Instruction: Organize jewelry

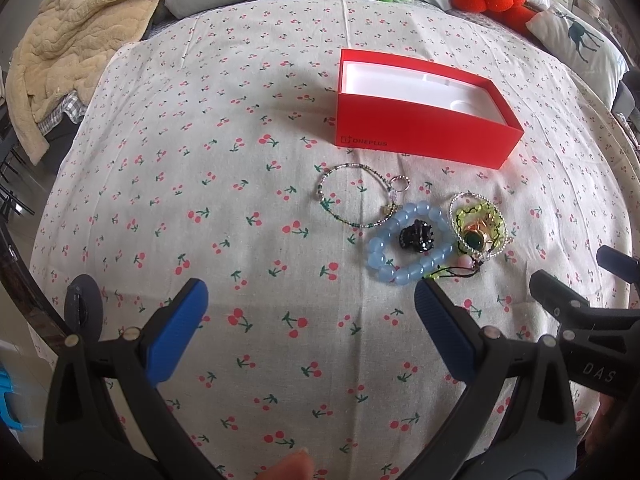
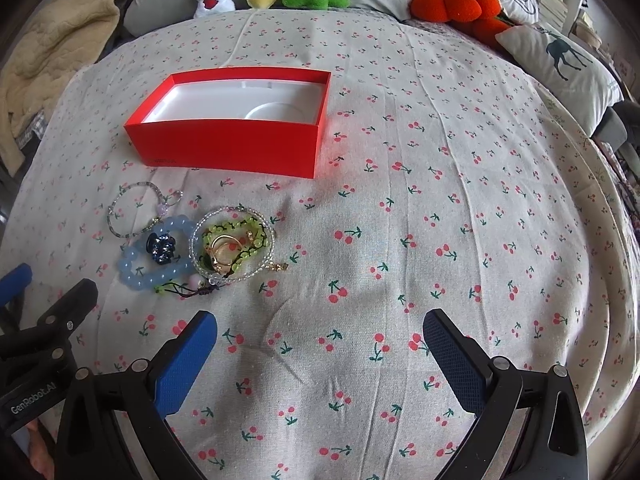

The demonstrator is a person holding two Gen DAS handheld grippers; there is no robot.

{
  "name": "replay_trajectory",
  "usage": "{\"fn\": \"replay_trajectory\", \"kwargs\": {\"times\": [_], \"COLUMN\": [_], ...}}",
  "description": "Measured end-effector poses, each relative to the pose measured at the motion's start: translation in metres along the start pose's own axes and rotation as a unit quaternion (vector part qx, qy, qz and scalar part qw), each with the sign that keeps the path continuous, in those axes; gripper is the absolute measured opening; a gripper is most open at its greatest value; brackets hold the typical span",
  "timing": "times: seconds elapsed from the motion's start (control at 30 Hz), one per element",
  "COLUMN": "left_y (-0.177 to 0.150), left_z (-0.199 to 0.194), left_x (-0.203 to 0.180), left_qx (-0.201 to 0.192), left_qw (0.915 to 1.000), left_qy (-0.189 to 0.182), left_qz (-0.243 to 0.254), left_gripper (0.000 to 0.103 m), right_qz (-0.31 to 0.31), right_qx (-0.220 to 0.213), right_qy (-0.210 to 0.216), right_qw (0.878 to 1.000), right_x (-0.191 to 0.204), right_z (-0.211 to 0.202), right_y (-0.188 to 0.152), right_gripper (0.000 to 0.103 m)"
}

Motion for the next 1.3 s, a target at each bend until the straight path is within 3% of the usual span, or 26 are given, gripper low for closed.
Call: {"fn": "replay_trajectory", "kwargs": {"times": [0.2,0.4,0.53,0.67,0.93,1.0,1.07,1.3], "left_y": [0.007,0.026,0.038,0.047,0.050,0.052,0.055,0.065], "left_z": [-0.006,-0.013,-0.010,-0.005,0.031,0.037,0.043,0.052], "left_x": [0.004,0.013,0.014,0.012,0.005,0.003,0.000,-0.004], "left_qx": [-0.007,-0.029,-0.004,-0.005,0.059,0.065,0.070,0.077], "left_qw": [0.9996,0.9986,0.9963,0.9941,0.9837,0.9828,0.9826,0.9817], "left_qy": [-0.025,-0.042,-0.080,-0.105,-0.170,-0.173,-0.172,-0.174], "left_qz": [-0.004,0.014,0.031,0.027,-0.003,-0.001,0.003,-0.009], "left_gripper": [0.103,0.103,0.103,0.102,0.078,0.078,0.078,0.078], "right_qz": [-0.004,0.016,0.019,0.024,0.060,0.073,0.079,0.077], "right_qx": [0.005,0.017,0.024,0.033,0.061,0.073,0.088,0.115], "right_qy": [0.007,0.040,0.056,0.077,0.160,0.173,0.176,0.161], "right_qw": [1.000,0.999,0.998,0.996,0.983,0.980,0.977,0.977], "right_x": [0.005,0.006,0.007,0.006,0.013,0.015,0.016,0.029], "right_z": [-0.005,-0.010,-0.014,-0.009,0.024,0.035,0.047,0.073], "right_y": [0.008,0.023,0.039,0.052,0.058,0.058,0.058,0.059], "right_gripper": [0.103,0.103,0.103,0.103,0.101,0.096,0.077,0.076]}}
Point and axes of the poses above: each gripper's, at about its wrist camera, not at the fingertips, and z roughly the way its jaws point, x to its left, y to its top, the point moved 7 cm from there along z, roughly the way its jaws point, and after that the axes turned 15 degrees about y, right-handed, at the moved point
